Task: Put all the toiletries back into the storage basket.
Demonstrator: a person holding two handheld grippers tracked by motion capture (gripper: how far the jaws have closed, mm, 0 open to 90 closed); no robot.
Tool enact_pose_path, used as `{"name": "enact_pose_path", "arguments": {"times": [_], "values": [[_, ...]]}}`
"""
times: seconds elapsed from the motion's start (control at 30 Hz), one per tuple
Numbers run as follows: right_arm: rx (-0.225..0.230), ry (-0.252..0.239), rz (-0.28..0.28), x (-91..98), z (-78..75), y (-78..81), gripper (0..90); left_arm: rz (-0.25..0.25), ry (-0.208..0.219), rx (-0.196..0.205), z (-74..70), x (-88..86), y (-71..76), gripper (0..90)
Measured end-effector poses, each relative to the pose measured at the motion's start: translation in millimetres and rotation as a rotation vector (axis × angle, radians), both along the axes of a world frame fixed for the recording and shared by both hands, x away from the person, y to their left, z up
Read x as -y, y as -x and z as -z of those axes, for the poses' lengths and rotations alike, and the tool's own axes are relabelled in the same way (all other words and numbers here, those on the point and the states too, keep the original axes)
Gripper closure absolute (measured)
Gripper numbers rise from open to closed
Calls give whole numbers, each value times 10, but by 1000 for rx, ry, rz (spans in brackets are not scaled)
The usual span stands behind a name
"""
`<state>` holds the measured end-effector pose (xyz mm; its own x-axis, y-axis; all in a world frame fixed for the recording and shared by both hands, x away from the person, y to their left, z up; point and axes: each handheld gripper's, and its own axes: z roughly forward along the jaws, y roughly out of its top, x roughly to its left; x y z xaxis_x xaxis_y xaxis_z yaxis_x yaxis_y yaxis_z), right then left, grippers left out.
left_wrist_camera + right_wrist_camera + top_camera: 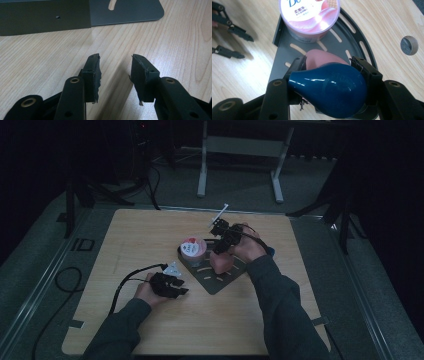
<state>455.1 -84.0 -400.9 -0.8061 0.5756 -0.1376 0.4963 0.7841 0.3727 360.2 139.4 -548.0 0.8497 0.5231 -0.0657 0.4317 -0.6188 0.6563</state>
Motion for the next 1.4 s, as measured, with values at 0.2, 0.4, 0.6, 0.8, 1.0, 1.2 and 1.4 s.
{"name": "enact_pose_path", "arguments": {"times": [0.2,0.4,0.6,0.8,1.0,1.2,1.4], "values": [[-8,6,18,-3,37,-73,475,1,-3,-2,-3,0,-1,588],[1,-4,31,-6,22,-145,474,2,-3,-4,-4,-2,-3,588],[10,11,44,-55,14,-211,475,2,-4,-1,-4,0,-2,588],[8,4,60,-88,24,-274,475,2,-6,0,-5,2,-1,588],[10,-1,97,-113,37,-382,475,3,-9,1,-6,1,-2,588],[6,-9,109,-114,62,-426,475,4,-10,2,-7,2,-3,590],[17,0,131,-143,82,-480,475,3,-7,0,-5,0,-3,589]]}}
